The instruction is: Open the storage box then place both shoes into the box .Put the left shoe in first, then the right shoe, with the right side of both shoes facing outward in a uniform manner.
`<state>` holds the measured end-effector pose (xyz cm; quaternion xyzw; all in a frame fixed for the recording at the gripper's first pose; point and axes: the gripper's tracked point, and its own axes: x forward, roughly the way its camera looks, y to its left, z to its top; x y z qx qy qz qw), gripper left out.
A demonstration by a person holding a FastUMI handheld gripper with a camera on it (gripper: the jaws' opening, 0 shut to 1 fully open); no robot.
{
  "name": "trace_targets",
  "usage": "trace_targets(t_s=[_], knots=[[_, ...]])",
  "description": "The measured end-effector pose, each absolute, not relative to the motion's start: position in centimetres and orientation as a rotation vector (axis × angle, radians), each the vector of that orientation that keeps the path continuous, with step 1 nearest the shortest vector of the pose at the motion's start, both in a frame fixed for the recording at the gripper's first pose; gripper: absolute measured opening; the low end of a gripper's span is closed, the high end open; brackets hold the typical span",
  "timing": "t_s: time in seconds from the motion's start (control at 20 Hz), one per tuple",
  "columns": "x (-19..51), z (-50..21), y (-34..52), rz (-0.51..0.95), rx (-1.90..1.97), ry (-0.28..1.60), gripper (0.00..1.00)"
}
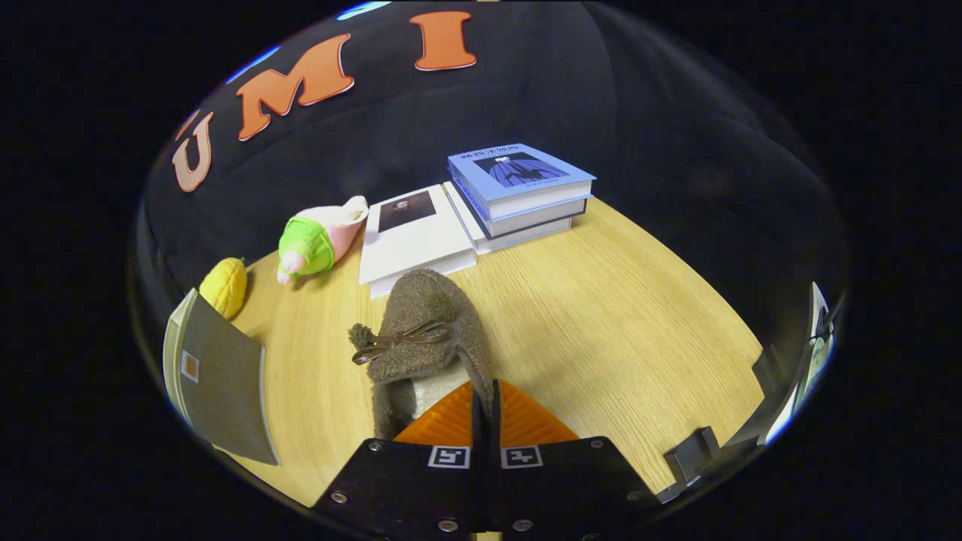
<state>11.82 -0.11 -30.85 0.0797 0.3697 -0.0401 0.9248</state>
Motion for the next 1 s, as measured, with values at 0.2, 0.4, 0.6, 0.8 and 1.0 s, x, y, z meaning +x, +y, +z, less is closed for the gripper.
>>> trace_targets(t_s=[0.2,0.4,0.6,0.8,1.0], knots=[[12.4,-25.7,3.2,-0.042,0.218,0.701,0.0],[13.0,-21.1,8.3,0.019,0.278,0.654,0.01],[12.8,-17.5,14.5,0.086,0.274,0.63,0.0],[11.4,-15.1,22.1,0.187,0.319,0.632,0.0],[10.0,-15.3,28.7,0.263,0.319,0.671,0.01]])
